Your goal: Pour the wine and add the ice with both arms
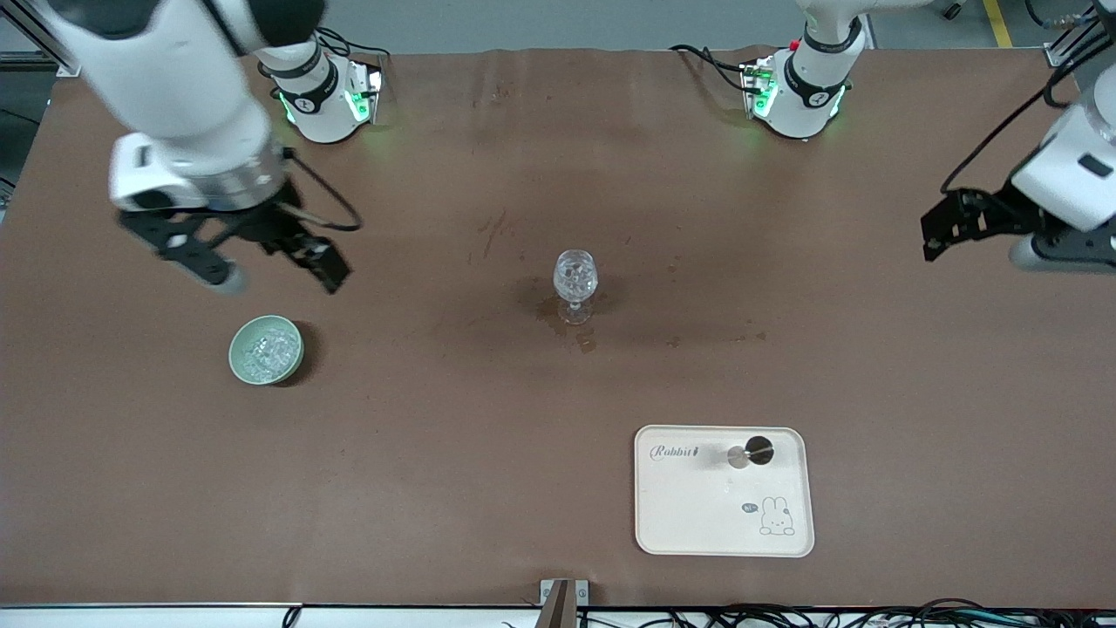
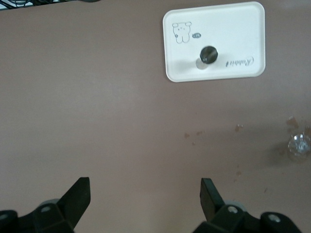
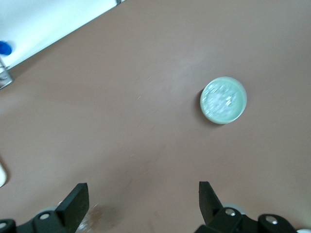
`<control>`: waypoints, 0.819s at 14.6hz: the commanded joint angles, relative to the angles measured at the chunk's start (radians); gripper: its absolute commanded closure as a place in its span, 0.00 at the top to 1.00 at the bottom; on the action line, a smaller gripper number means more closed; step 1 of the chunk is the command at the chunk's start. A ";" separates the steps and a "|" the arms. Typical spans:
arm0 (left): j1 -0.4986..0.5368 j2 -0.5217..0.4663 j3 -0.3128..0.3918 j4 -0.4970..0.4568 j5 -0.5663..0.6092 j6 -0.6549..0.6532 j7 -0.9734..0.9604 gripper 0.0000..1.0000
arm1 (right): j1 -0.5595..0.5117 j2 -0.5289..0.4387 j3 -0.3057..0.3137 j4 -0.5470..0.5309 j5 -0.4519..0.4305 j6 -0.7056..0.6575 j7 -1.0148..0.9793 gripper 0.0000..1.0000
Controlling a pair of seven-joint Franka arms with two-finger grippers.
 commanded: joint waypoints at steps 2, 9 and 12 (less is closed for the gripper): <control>-0.070 -0.148 0.098 -0.176 -0.064 0.014 0.078 1.00 | -0.083 -0.136 -0.065 -0.136 0.000 0.007 -0.236 1.00; -0.063 -0.225 0.087 -0.276 -0.075 0.020 0.020 1.00 | -0.171 -0.198 -0.220 -0.178 0.111 0.001 -0.715 1.00; -0.061 -0.225 0.073 -0.288 -0.078 0.018 -0.046 1.00 | -0.192 -0.201 -0.241 -0.176 0.142 -0.001 -0.838 1.00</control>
